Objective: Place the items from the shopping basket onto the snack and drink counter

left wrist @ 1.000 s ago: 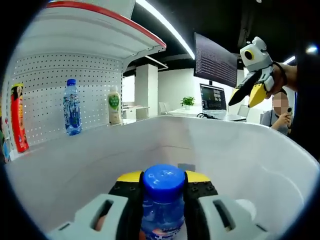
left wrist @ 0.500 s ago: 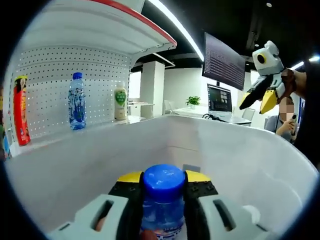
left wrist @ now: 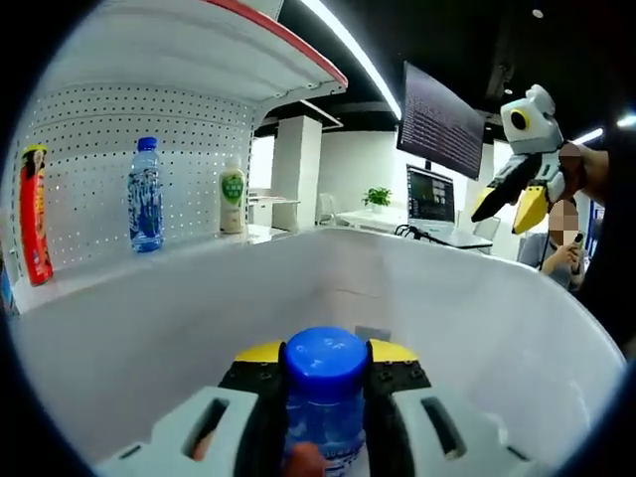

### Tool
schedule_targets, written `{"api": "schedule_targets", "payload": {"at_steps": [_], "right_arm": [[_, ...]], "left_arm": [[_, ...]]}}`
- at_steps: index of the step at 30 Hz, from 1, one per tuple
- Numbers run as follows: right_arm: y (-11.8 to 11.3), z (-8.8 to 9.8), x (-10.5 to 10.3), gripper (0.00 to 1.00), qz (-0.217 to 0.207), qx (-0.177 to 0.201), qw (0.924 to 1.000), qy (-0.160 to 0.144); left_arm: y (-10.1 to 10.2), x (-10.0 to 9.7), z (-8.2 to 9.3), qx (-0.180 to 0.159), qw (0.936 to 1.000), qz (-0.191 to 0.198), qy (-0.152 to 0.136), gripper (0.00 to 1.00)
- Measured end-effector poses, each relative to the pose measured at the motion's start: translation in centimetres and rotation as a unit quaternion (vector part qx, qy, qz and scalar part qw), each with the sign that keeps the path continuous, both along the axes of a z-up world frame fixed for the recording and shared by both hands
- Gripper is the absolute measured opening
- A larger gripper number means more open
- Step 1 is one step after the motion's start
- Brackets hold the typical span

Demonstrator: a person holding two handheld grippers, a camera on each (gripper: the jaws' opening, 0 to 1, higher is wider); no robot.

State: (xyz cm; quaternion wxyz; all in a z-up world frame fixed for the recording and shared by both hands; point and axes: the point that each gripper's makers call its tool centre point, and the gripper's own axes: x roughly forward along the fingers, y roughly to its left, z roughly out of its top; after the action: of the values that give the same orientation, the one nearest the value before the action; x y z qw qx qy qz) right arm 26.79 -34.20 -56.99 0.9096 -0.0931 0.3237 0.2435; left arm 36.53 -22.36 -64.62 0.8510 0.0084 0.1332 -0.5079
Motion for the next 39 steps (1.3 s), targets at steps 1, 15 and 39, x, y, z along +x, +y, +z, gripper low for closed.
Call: {"api": "schedule_targets", "payload": {"at_steps": [1,15,39], "right_arm": [[0.0,0.1,0.0,0.34,0.0,-0.001,1.0,-0.001],[0.3,0.5,0.2,0.34,-0.001,0.006,0.9999,-0.01],[1.2,0.6,0.4,0.32,-0.007,0.028,0.9992,-0.026]], "left_arm": [[-0.1,-0.1,0.0,-0.002,1.0,-0.002,0.002,0.27],[-0.2,-1.0,2.9,-0.018,0.9997,-0.011,-0.008,0.27],[0.0,0.0,12.4,-0.054,0.9975,-0.011,-0.044,0.27]]}}
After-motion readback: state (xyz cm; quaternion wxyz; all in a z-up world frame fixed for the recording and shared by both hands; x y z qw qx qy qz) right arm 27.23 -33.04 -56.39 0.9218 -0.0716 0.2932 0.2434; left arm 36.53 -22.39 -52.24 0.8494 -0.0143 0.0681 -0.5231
